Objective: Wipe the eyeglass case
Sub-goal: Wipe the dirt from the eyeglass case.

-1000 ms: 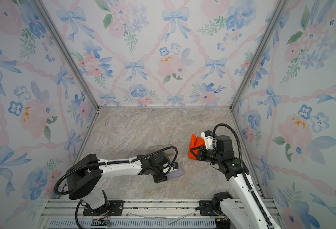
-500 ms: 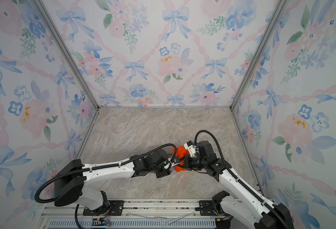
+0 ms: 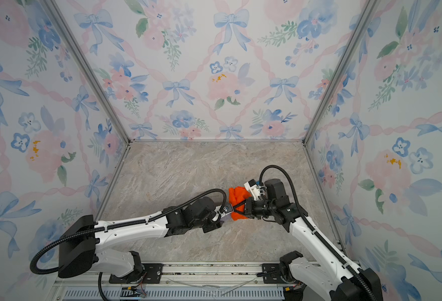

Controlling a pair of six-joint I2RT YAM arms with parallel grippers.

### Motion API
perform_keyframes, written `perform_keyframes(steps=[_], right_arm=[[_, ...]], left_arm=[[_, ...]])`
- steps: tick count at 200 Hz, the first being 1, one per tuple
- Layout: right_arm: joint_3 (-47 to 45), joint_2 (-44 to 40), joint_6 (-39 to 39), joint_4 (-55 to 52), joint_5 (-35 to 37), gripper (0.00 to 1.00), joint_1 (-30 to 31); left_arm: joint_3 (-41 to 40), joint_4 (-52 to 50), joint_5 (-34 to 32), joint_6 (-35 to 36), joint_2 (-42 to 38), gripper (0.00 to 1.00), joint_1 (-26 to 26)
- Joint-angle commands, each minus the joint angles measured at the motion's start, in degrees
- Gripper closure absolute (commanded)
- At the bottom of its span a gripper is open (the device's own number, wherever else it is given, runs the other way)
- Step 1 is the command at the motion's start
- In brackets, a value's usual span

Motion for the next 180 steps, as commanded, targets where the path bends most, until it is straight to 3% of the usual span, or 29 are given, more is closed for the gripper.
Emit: perform_keyframes(steps=[1,14,46,68,85,137,180], right_arm=[[-1.32,2.8,5.71,6.85,3.64,1.0,4.53],[-1.04,2.66,2.99,2.88,3.24,1.0,1.4],[3.6,1.49,-11.36,-15.52,0.76,1.0,-13.49],[9.21,0.89,-16.64,-22.6,2.2,1.0,-17.1],[13.28,0.03,-15.43,-22.74,2.64,1.0,-17.54],[28.79,3.13,-12.66,-24.04,0.96,1.0,-16.73],[33.55,8.92,-8.14,-19.23,1.22,1.0,-8.01]], left_arm=[[0.81,7.73,-0.29,-0.13,-3.2,0.69,-0.77],[0.29,7.82,-0.56,-0.03,-3.84,0.69,-0.73],[-0.7,7.34,-1.02,-0.31,-6.37,0.69,-0.75],[-0.71,5.47,-1.23,0.05,-6.86,0.69,-0.75],[-1.26,3.71,-3.9,2.24,-6.13,0.69,-1.49],[-3.7,5.63,-27.34,16.17,-3.48,0.72,-3.02],[-2.24,13.56,-35.92,28.64,-2.27,0.72,-5.89]])
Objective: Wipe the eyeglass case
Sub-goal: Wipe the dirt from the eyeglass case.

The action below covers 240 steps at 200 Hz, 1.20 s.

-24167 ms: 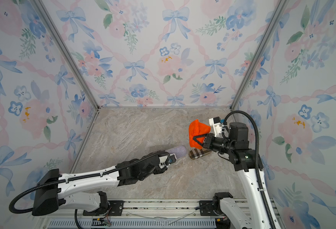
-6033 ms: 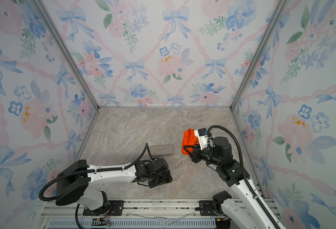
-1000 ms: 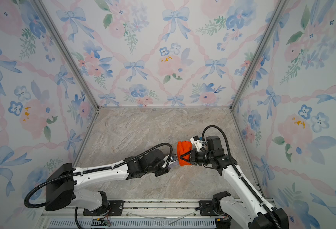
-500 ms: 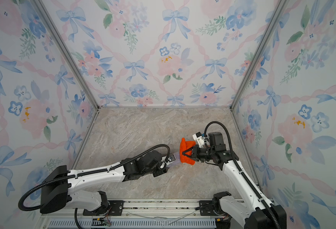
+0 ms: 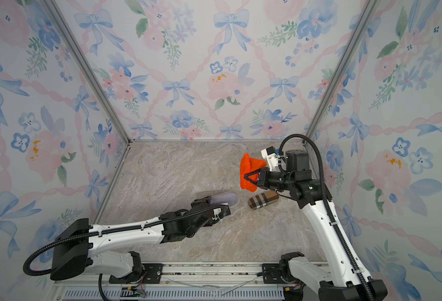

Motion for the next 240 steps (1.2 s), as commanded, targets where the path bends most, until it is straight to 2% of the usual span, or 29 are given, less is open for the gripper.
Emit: perform_keyframes(steps=[1,29,44,61,75,104,116,161,183,199,240], right_arm=[[1.54,3.34,2.9,2.09,-0.15,1.0,5.39],[-0.03,8.39,4.22,7.65,0.59,1.0,11.24],[-1.99,10.45,7.03,10.66,0.38,1.0,12.85],[-4.7,11.77,6.53,11.48,-0.15,1.0,13.68],[-7.42,12.41,5.0,9.56,-2.99,1.0,12.01],[-11.86,10.63,-2.53,1.55,-5.46,1.0,4.5],[-11.99,10.24,-3.75,-0.25,-6.32,1.0,3.98],[-10.27,15.24,4.06,10.83,-6.68,1.0,13.54],[-8.91,17.46,4.22,12.06,-7.16,1.0,16.23],[-10.04,16.25,2.48,8.72,-7.01,1.0,14.24],[-15.81,11.01,-3.77,0.39,-10.22,1.0,3.29]], left_arm=[[1.32,6.97,-7.72,9.3,0.85,0.72,-1.69],[2.35,8.28,-8.54,12.71,1.89,0.73,-3.53],[2.26,8.86,-9.23,13.63,1.8,0.74,-3.67],[1.24,10.66,-9.87,14.55,0.82,0.74,-3.83],[0.67,11.65,-9.83,14.45,-0.24,0.74,-3.84],[-0.61,13.38,-11.27,15.85,-0.76,0.75,-3.98],[-0.81,13.63,-11.39,16.28,-0.84,0.76,-4.28],[0.41,15.15,-10.59,17.11,0.44,0.77,-4.72],[0.16,15.97,-10.43,16.61,-0.3,0.77,-4.47],[-0.52,15.88,-10.25,15.32,-1.9,0.77,-4.12],[-1.58,15.62,-11.85,15.25,-2.78,0.79,-4.19]])
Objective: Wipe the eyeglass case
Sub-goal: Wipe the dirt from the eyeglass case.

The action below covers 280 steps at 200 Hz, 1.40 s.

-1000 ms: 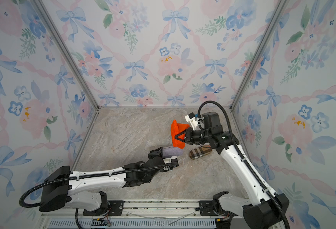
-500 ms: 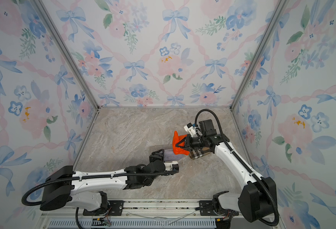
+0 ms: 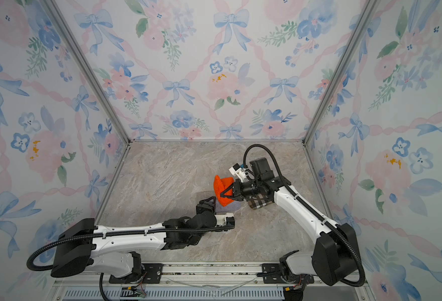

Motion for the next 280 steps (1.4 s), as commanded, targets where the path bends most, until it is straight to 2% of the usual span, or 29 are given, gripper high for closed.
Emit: perform_keyframes(steps=[1,21,55,69,85,106,129,151,171,188,207,224,236,259,280], right_arm=[[-3.87,-2.07,-4.28,-9.96,0.42,1.0,-5.22],[-4.05,-1.88,-1.08,-5.8,-0.4,1.0,-3.9],[-2.45,2.57,8.79,7.31,0.1,1.0,6.74],[-2.66,3.58,10.32,9.68,-0.31,1.0,8.07],[-4.55,2.48,9.16,7.91,0.95,1.0,5.72],[-9.06,-1.08,7.75,5.36,-0.68,1.0,-1.74],[-9.44,-5.73,0.19,-4.53,-0.94,1.0,-8.33],[-5.82,-10.56,-5.16,-12.76,5.59,1.0,-9.96],[-3.57,-15.05,-5.09,-12.58,8.03,1.0,-11.14],[-1.75,-17.63,-5.37,-12.27,11.81,1.0,-11.37],[-0.37,-20.02,-5.95,-12.08,14.33,1.0,-11.08],[0.36,-22.72,-5.73,-10.42,16.34,1.0,-9.6],[0.0,-25.55,-5.08,-7.7,18.37,1.0,-6.69],[-0.6,-29.4,-5.6,-4.34,27.08,1.0,3.66],[-0.16,-28.09,-7.38,-2.77,35.56,1.0,14.41]], left_arm=[[0.63,8.4,-4.49,-2.12,-3.46,0.79,0.18],[1.01,8.27,-3.72,-2.51,-3.0,0.78,0.08],[2.16,8.61,-2.29,-2.95,-1.37,0.78,0.51],[2.03,8.86,-2.1,-3.04,-1.48,0.78,0.67],[1.54,8.89,-2.25,-3.26,-2.23,0.78,1.01],[0.49,8.89,-2.65,-3.94,-3.9,0.77,1.4],[0.84,5.4,-1.61,-7.28,-5.93,0.76,2.63],[1.13,0.74,1.13,-12.23,-8.21,0.77,4.64],[1.23,-2.34,1.82,-17.02,-9.66,0.77,6.68],[2.12,-6.6,4.79,-24.47,-11.06,0.77,8.31],[4.0,-11.75,10.77,-34.26,-12.32,0.75,10.04],[5.29,-14.49,20.56,-44.41,-13.48,0.75,12.17],[5.95,-14.67,29.89,-51.1,-14.47,0.74,14.65],[6.16,-12.68,44.33,-60.15,-16.66,0.74,18.36],[6.16,-11.88,52.06,-64.67,-17.69,0.74,19.75]])
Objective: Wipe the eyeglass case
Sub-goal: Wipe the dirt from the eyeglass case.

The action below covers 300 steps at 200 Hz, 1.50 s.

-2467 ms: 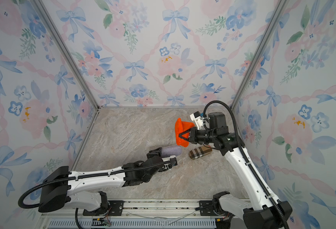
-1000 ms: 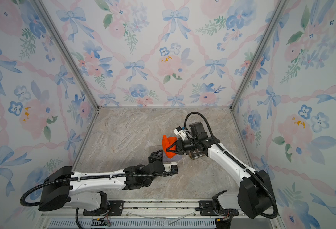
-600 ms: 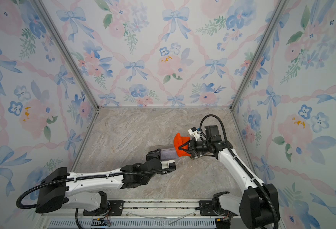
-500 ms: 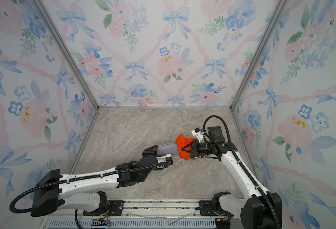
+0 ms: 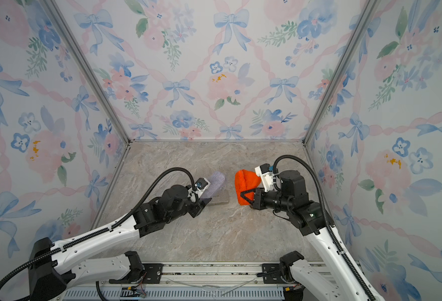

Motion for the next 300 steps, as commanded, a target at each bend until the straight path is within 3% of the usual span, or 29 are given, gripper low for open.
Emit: perform_keyframes(steps=[1,35,60,88,105,124,155,175,190,227,277,300], right_arm=[[1.35,0.99,-2.5,3.89,11.51,1.0,9.31],[2.99,8.65,-5.73,11.37,17.64,1.0,21.37],[6.84,13.76,-8.36,11.08,16.65,1.0,19.46],[8.1,14.98,-10.67,9.09,14.78,1.0,11.83],[8.63,14.79,-11.74,7.49,14.92,1.0,10.49],[7.84,14.29,-10.11,8.84,13.39,1.0,11.97],[5.97,14.93,-7.15,12.52,12.71,1.0,20.14],[4.78,15.49,-6.47,13.87,10.99,1.0,21.14],[5.16,15.4,-8.06,12.48,11.8,1.0,18.7],[7.0,16.62,-8.4,15.38,3.49,1.0,5.07],[9.07,15.49,-10.78,11.23,3.45,1.0,-0.03],[9.32,13.61,-9.04,8.86,-1.34,1.0,-3.83]], left_arm=[[2.09,1.77,16.59,-12.03,-2.11,0.74,1.12],[2.88,2.18,26.57,-14.22,-1.58,0.74,1.2],[1.99,3.42,32.56,-14.24,-2.51,0.74,1.09],[-1.75,6.89,33.88,-15.78,-6.51,0.73,1.18],[-2.03,5.37,34.43,-15.89,-6.83,0.73,1.24],[-2.16,4.57,34.62,-15.76,-6.35,0.73,1.22],[-1.02,4.16,33.29,-14.44,-5.05,0.72,1.18],[0.4,3.85,33.22,-13.16,-3.94,0.72,1.38],[1.55,3.28,33.86,-12.43,-3.17,0.72,1.61],[2.79,1.44,37.52,-12.09,-2.31,0.72,1.72],[-1.02,-0.34,36.38,-13.0,-5.97,0.72,1.8],[-1.73,-4.71,35.23,-10.63,-7.49,0.72,1.96]])
